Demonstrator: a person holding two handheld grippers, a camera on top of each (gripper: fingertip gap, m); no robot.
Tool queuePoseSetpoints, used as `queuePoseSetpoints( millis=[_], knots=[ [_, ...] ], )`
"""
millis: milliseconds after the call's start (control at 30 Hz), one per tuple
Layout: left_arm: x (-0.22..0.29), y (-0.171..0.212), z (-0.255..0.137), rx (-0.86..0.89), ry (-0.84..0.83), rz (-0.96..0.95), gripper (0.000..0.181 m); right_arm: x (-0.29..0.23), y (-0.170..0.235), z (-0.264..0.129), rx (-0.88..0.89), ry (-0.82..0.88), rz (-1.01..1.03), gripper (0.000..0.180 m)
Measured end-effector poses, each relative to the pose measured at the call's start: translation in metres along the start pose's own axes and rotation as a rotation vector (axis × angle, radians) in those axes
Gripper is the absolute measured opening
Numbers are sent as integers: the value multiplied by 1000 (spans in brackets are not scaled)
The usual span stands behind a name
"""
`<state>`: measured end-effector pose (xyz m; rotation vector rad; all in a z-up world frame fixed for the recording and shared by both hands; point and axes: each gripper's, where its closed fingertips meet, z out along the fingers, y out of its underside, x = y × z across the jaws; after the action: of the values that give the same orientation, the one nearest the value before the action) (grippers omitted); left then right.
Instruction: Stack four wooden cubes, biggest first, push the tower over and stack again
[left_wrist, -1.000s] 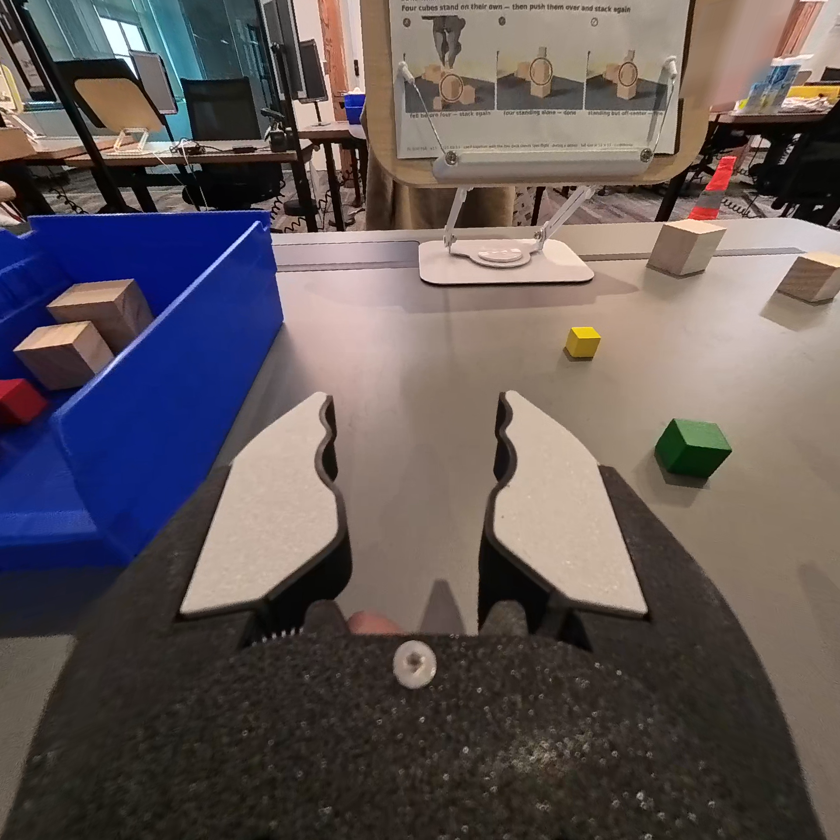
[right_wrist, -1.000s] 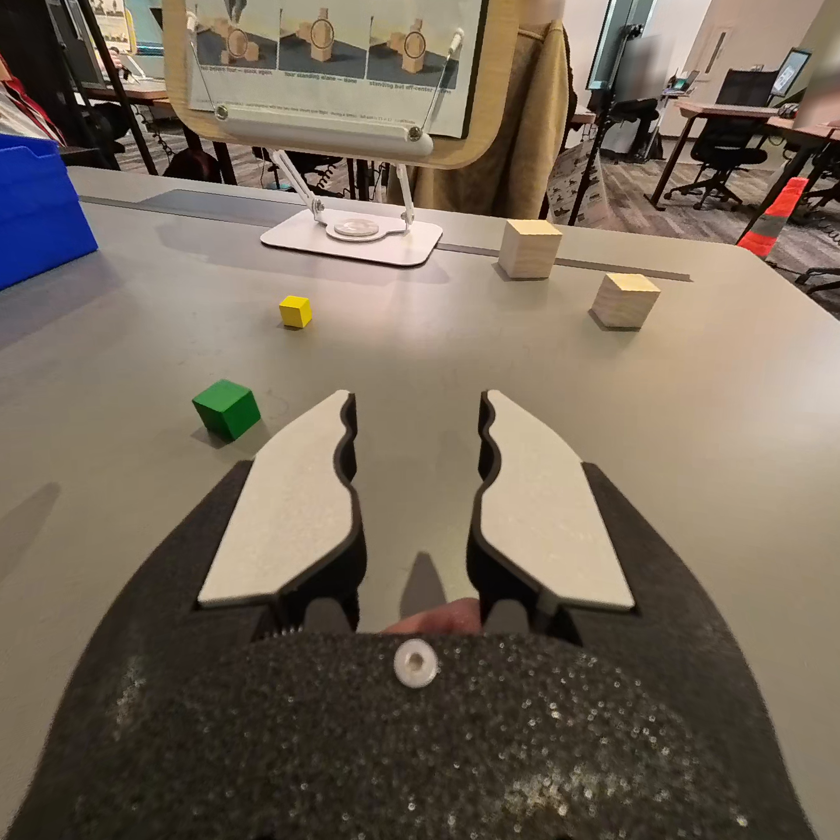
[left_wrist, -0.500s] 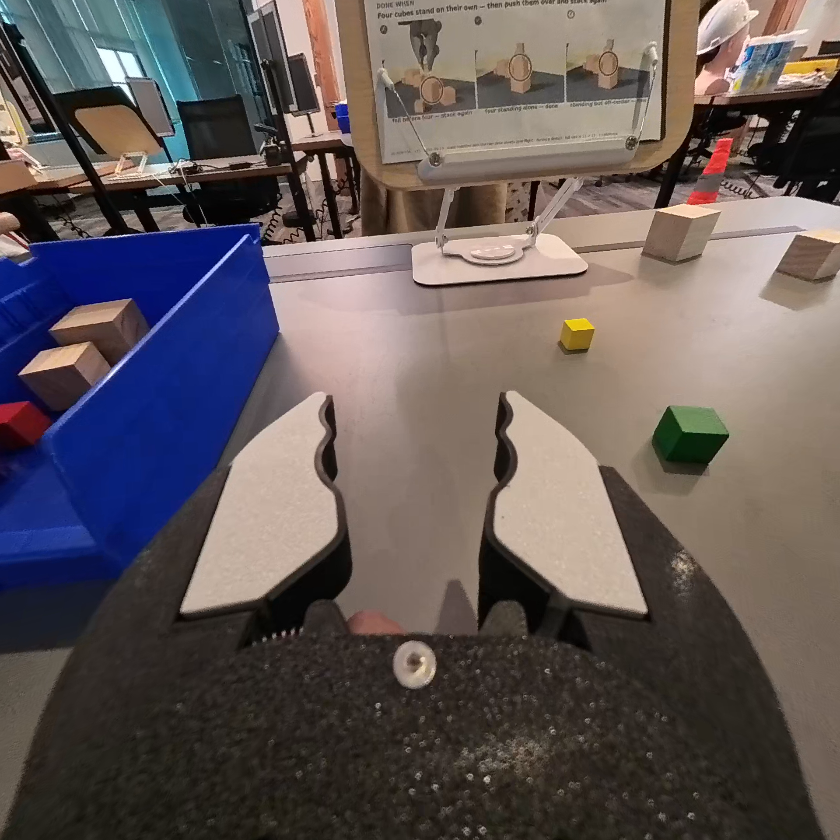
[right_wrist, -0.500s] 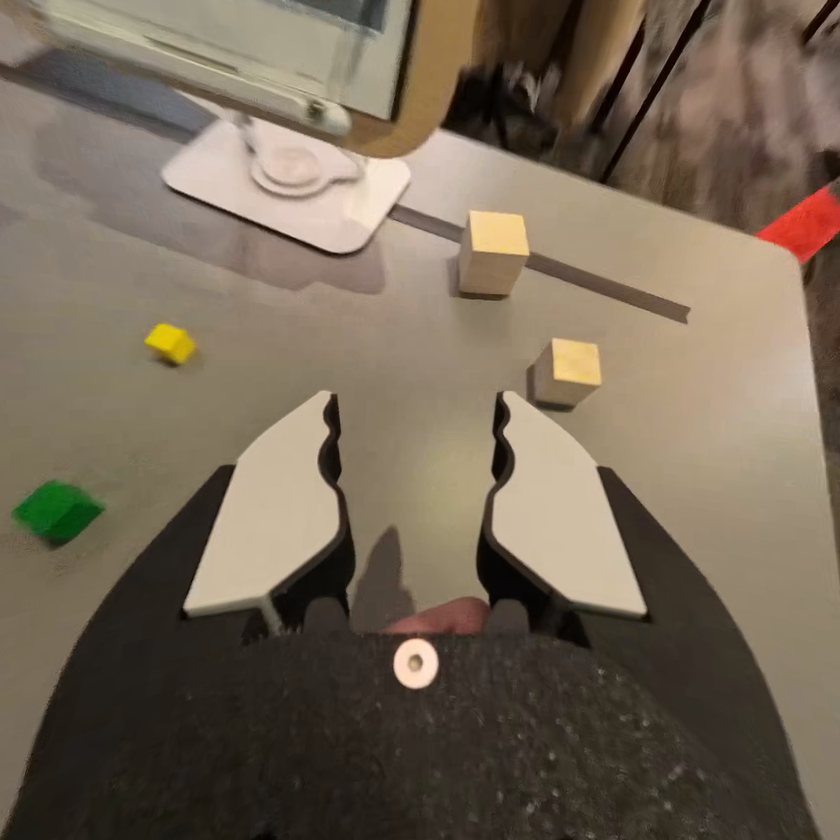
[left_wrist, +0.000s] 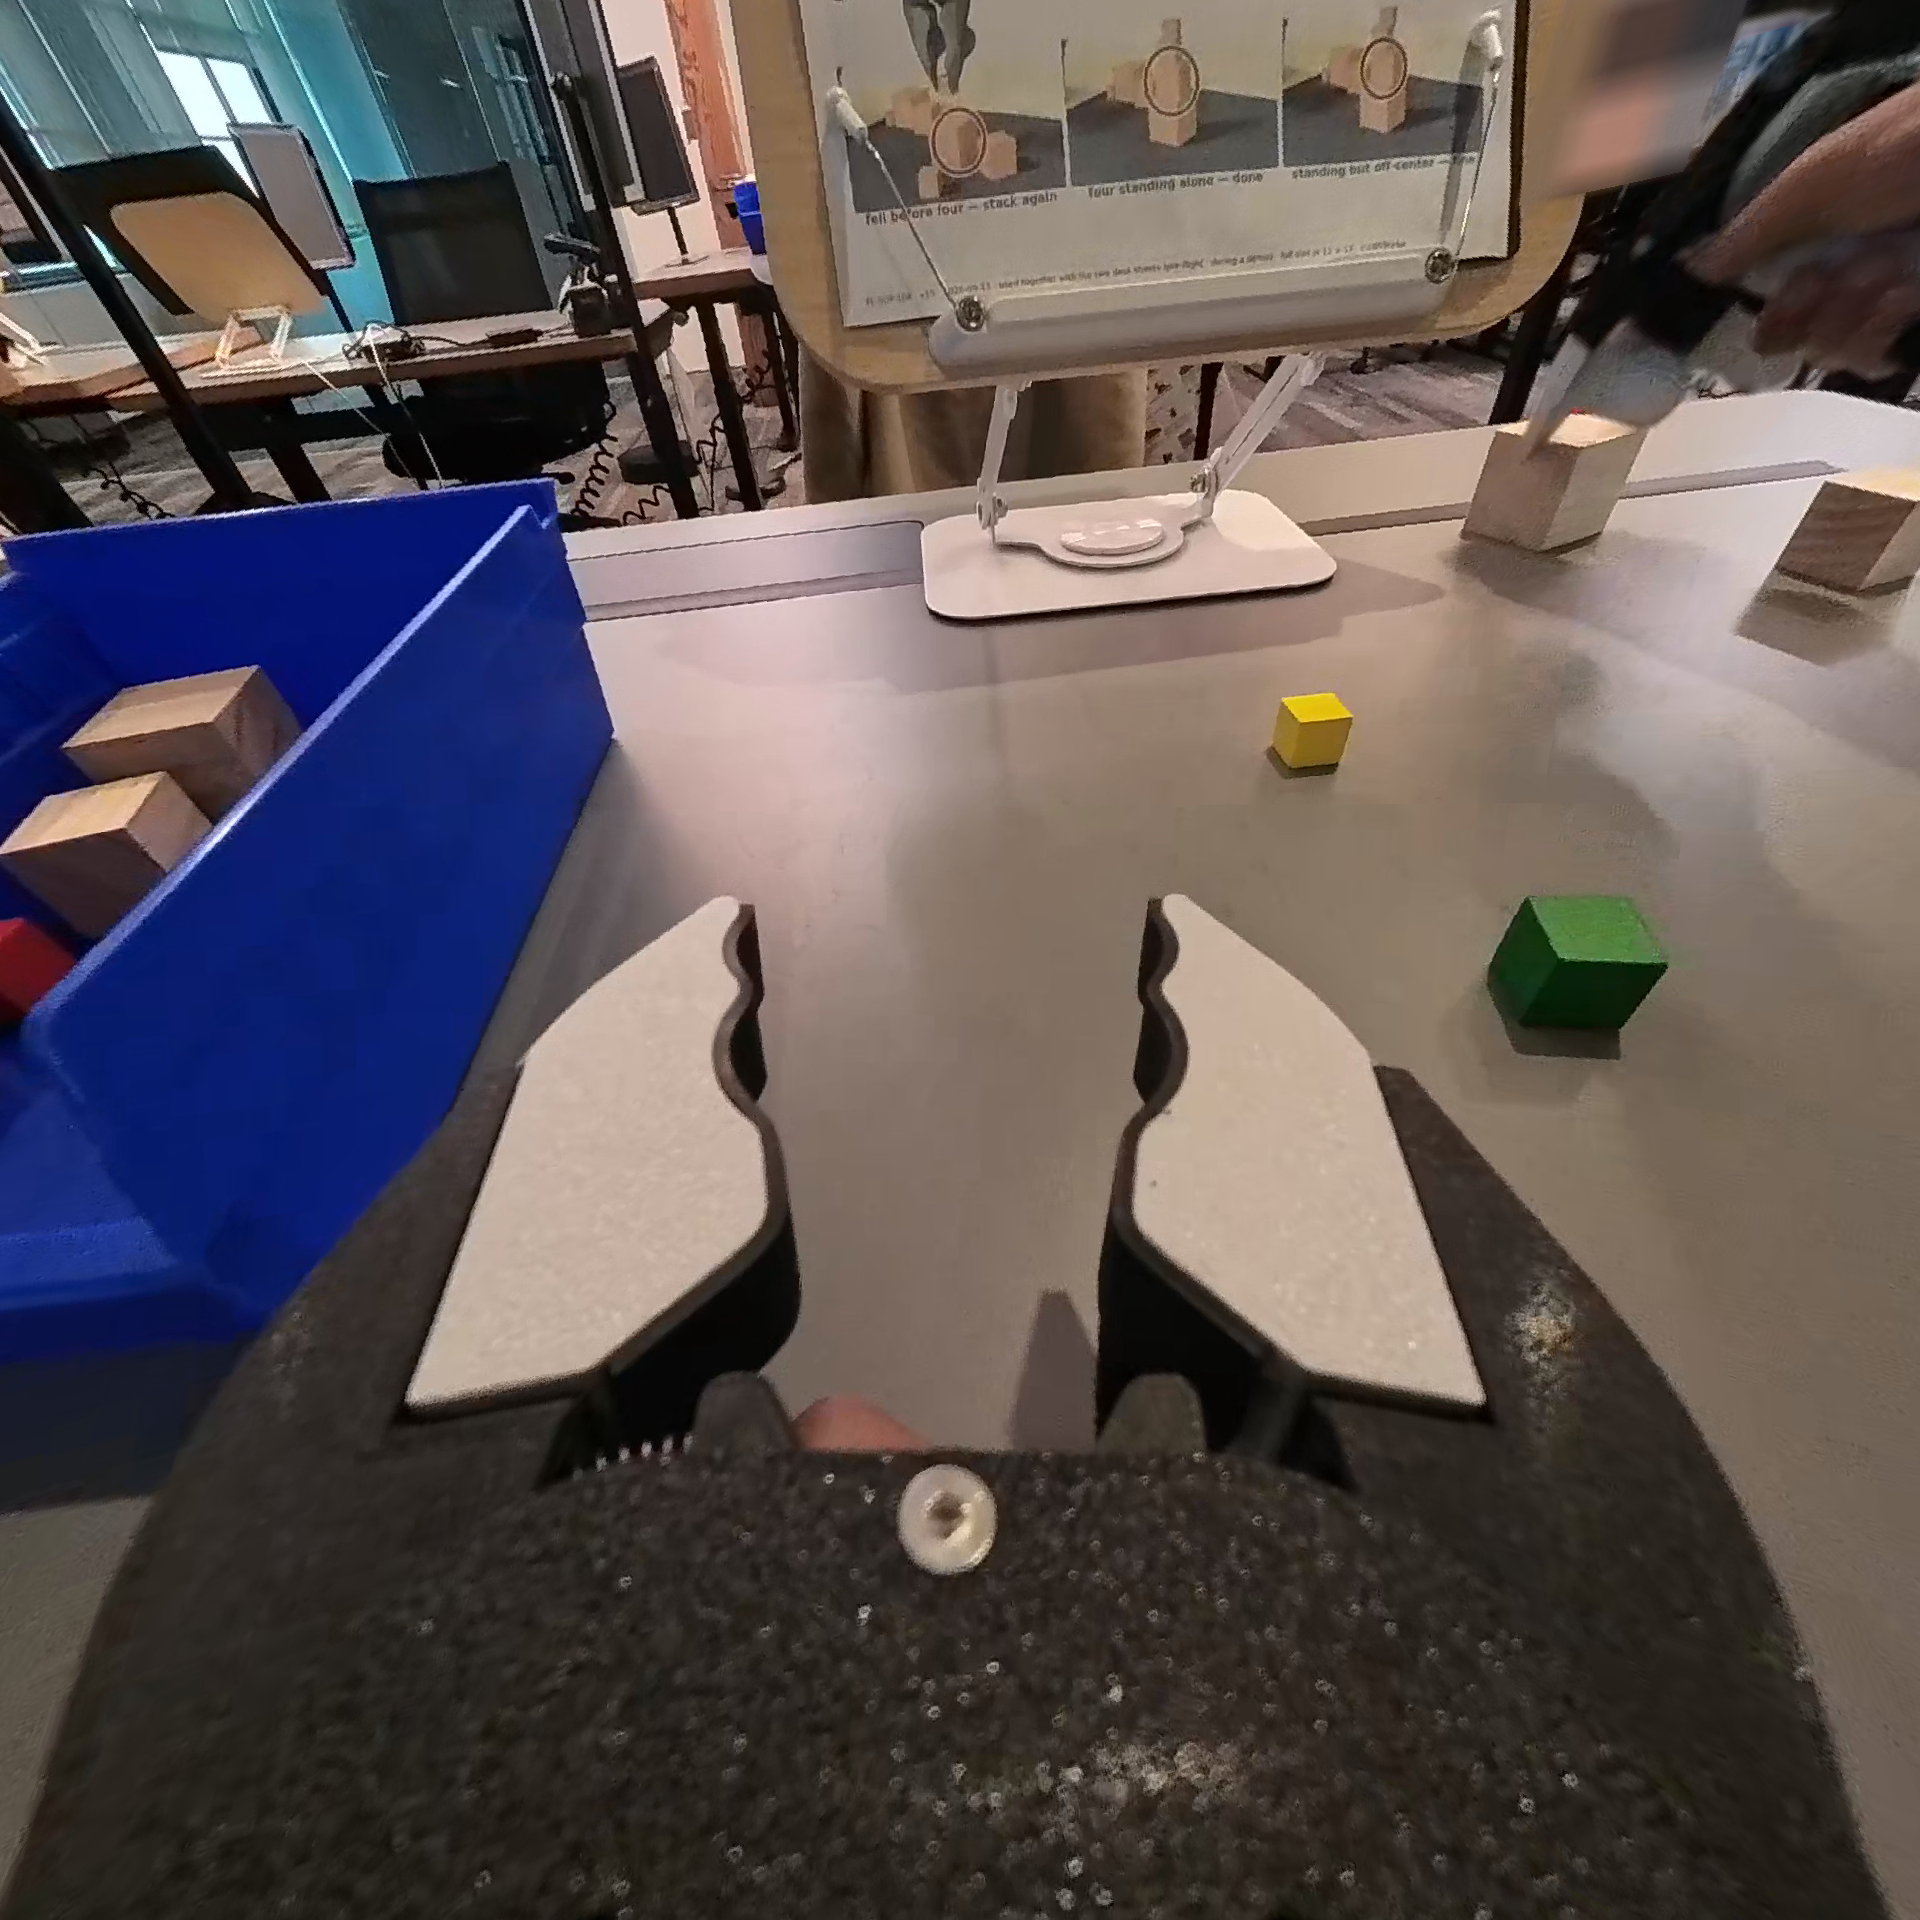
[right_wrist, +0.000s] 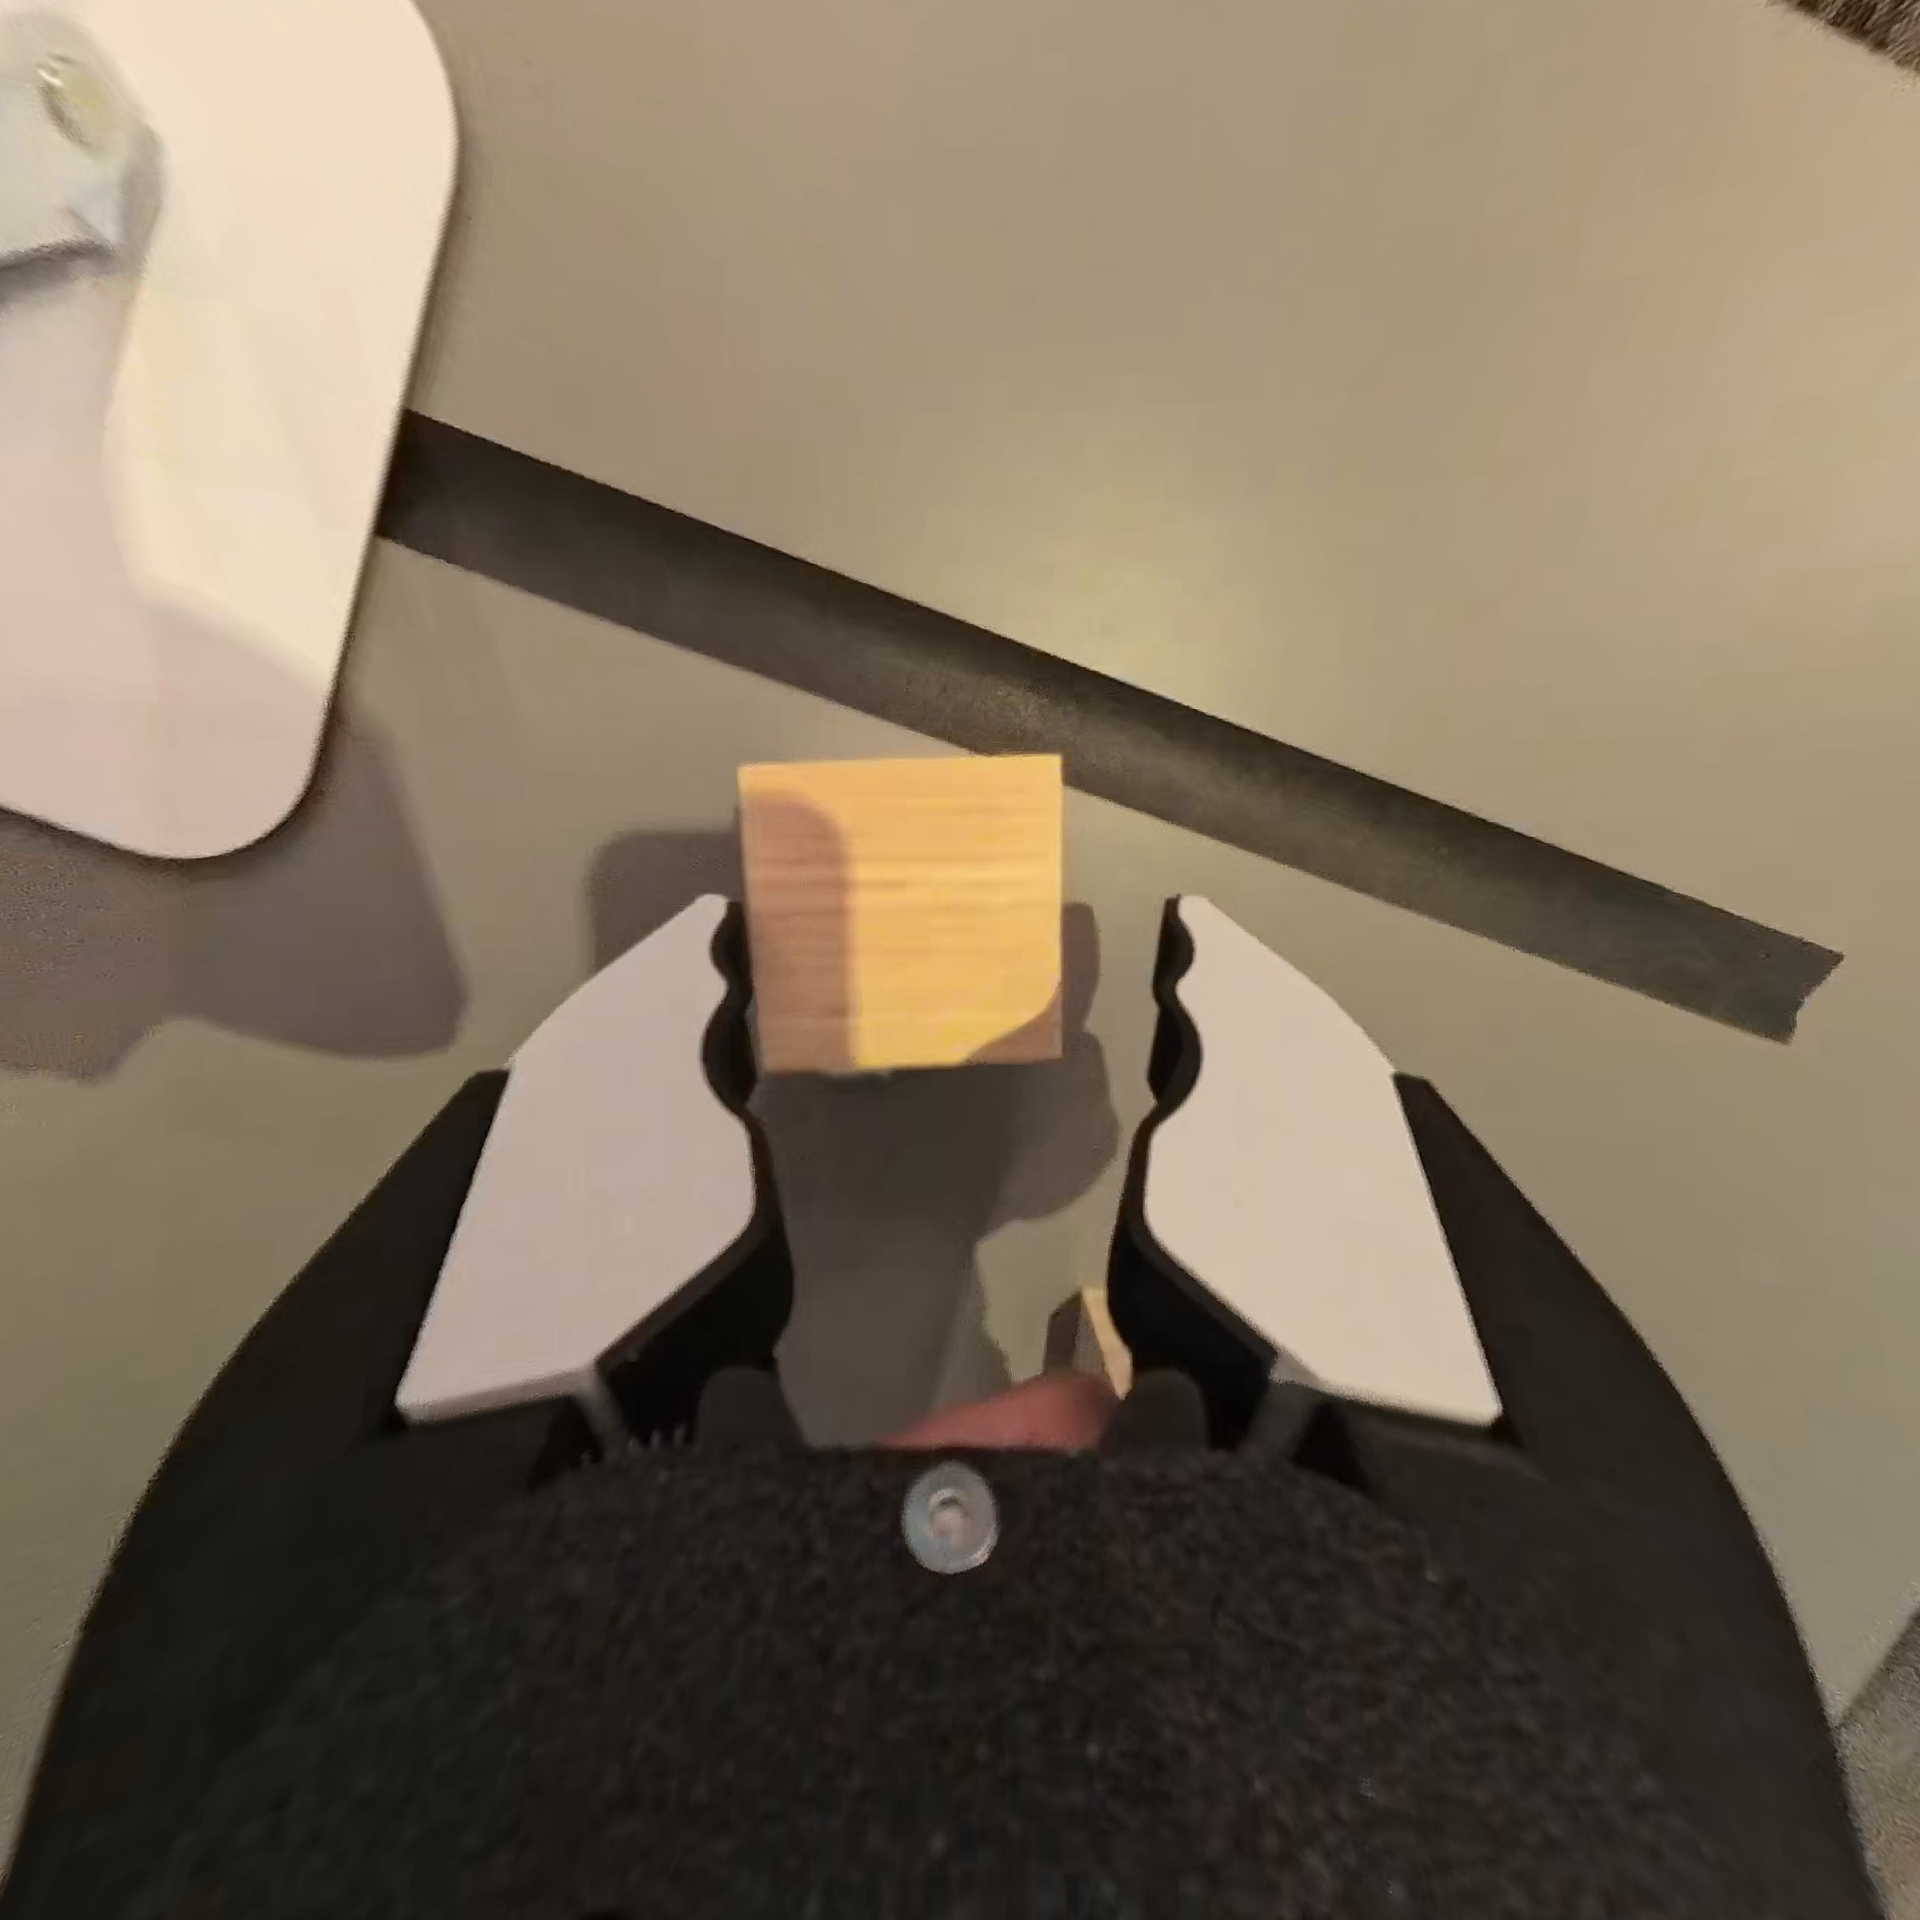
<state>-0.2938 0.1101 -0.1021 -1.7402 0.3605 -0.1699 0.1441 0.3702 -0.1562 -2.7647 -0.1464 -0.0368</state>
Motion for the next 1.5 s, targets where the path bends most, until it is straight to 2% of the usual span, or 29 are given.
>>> queuePoseSetpoints(
  millis=[33, 100, 200, 300, 400, 500, 600, 667, 767, 867, 1000, 1100, 1367, 1433, 1500],
  knots=[
    [1, 0, 0, 1, 1, 5, 69, -2, 1, 7, -10, -16, -5, 74],
    [2, 0, 0, 1, 3, 12, 69, -10, 0, 13, -6, -61, -11, 60],
    [2, 0, 0, 2, 6, 13, 69, -8, 3, 11, -16, -48, -19, 60],
    [2, -1, -1, 5, 8, 10, 69, 0, 2, -13, 47, -11, -58, 60],
    [2, -1, -1, 8, 8, 6, 69, -11, 0, -69, 139, -28, -165, 60],
    [1, 0, -1, 2, 9, -5, 69, -42, 1, -151, 280, 26, -344, 60],
    [0, 0, 0, 0, 9, -12, 68, -125, 21, -218, 410, -65, -583, 60],
    [0, 1, 1, -7, 6, -8, 68, -187, 47, -236, 428, -148, -785, 60],
    [-1, 2, 2, -19, 6, -12, 68, -255, 83, -225, 357, -237, -958, 60],
    [-2, 1, 1, -15, 10, -29, 68, -302, 118, -184, 246, -332, -1108, 60],
    [-1, 1, 1, -14, 12, -25, 68, -329, 147, -122, 104, -355, -1169, 60],
    [0, 1, 0, -6, 15, -16, 68, -336, 156, -97, 66, -352, -1168, 60],
    [1, 1, 0, -12, 25, -19, 68, -331, 168, -72, 48, -355, -1161, 60],
    [1, 2, 1, -16, 25, -17, 69, -334, 162, -78, 111, -377, -1141, 68],
    [1, 2, 1, -15, 25, -16, 69, -335, 152, -102, 207, -412, -1089, 71]
  ],
)
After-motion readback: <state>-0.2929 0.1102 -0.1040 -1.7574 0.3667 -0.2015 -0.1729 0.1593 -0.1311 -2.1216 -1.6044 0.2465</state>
